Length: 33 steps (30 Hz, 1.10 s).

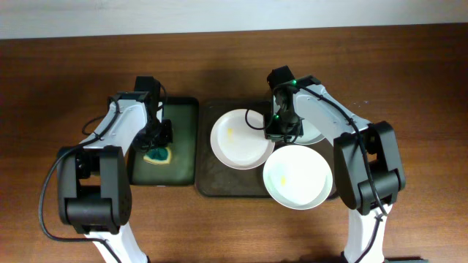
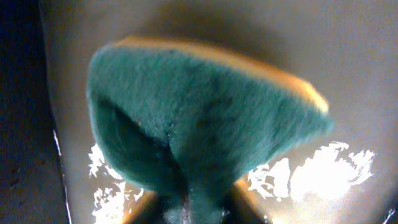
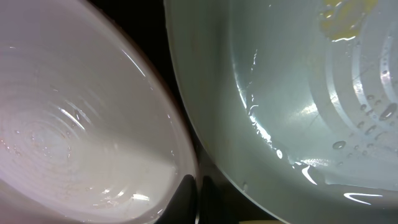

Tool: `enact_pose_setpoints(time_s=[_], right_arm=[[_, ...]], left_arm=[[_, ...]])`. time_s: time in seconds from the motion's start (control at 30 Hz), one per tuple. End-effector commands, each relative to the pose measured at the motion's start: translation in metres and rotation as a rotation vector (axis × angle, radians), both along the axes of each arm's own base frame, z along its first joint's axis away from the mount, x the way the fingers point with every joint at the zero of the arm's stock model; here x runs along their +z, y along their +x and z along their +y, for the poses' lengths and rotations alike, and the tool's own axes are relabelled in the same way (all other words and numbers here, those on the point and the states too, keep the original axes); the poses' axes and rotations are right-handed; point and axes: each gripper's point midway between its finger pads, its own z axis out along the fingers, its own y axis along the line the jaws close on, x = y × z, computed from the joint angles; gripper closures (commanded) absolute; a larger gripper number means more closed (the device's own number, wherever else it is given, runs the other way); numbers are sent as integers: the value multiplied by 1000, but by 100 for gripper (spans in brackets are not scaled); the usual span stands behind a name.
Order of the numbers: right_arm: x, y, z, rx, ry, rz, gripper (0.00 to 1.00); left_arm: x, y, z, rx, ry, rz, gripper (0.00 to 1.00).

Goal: Clean dirty plates on tray and stack at the side
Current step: 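Lower the left gripper onto the green sponge and grasp it, then lift the sponge with the left gripper out of the water tray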

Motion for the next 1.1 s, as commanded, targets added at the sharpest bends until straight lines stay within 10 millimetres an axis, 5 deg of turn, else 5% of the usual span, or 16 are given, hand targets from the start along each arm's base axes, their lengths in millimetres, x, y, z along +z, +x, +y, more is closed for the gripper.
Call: enact_pose_setpoints(time_s=[0.0,0.23,0.5,0.6,0.7,1.07], right_arm=[[8,4,2,2,13,-22,96],[8,3,2,2,12,-21,96],[8,3,2,2,12,-20,96],[8,3,2,2,12,-20,96],[8,4,2,2,12,-21,96],[8,4,2,2,13,-23,96]], left_arm=[[3,2,4,8,6,7,100],[71,21,1,7,-12,-156,100],[225,28,0,-3,-37,-641,100],[263,27,1,-3,-44,-773,100],[277,31,0,-3,-48,-833,100],[278,34,0,-3,-49,-841,100]])
